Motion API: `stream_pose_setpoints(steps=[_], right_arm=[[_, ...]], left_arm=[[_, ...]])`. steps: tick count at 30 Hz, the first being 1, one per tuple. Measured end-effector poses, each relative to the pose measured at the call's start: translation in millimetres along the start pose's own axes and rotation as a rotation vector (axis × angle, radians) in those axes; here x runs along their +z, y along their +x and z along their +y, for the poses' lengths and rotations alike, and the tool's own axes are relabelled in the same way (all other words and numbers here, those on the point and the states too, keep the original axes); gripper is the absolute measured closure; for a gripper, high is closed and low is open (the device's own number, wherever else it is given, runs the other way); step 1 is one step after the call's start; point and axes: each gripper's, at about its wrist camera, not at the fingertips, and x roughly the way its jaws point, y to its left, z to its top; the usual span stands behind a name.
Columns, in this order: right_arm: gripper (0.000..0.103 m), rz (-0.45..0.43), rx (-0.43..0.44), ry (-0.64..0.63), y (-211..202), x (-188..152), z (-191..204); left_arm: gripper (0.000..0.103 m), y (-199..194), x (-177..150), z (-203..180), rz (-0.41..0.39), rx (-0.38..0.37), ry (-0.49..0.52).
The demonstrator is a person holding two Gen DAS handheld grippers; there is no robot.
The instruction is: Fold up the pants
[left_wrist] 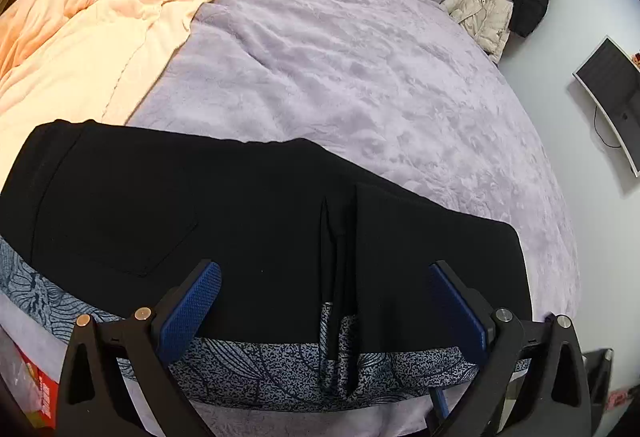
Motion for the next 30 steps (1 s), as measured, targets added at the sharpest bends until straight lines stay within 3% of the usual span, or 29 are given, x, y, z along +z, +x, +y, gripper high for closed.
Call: stream_pose_setpoints(steps=[4,6,9,11,12,16,19,23,25,28,30], right_arm=[[0.016,-0.039,0.22,0.223,-34,-17,-48],[0.016,0.019,0.37,0.424,-15,-41,-79],[0.016,0.177,0.631,0.741,45,-88,-105],[0.016,0.235,0.79,0.877,68,-114,-102],[0.016,0.239,0.824,0.889,70,-120,-99],[0.015,0.218,0.806,0.813,57,-120,-95],[0.015,0.159,0.828,0.858,56,-125,-115],[0.015,0.111,0.863,0.949,64,-134,-136],[0.015,0.101,0.846,0.964,64,-144,-143],[0.015,0.181,0.886,0.966,93,-144,-138],[0.015,0.194,0.909,0.986,96,-134,-148]], left_arm=[[0.0,8,-8,-3,0.048,-0.016,0.004],[0.0,8,-18,-15,0.051,-0.038,0.036],[0.0,25,-38,-44,0.087,-0.029,0.124],[0.0,35,-45,-55,0.115,-0.011,0.158],[0.0,36,-47,-59,0.115,0.0,0.161],[0.0,37,-47,-68,0.111,0.03,0.183],[0.0,33,-47,-65,0.094,0.078,0.166],[0.0,1,-43,-67,-0.008,0.117,0.164],[0.0,-11,-43,-74,-0.054,0.084,0.199],[0.0,14,-46,-85,0.036,-0.007,0.262],[0.0,41,-51,-85,0.078,0.06,0.285]])
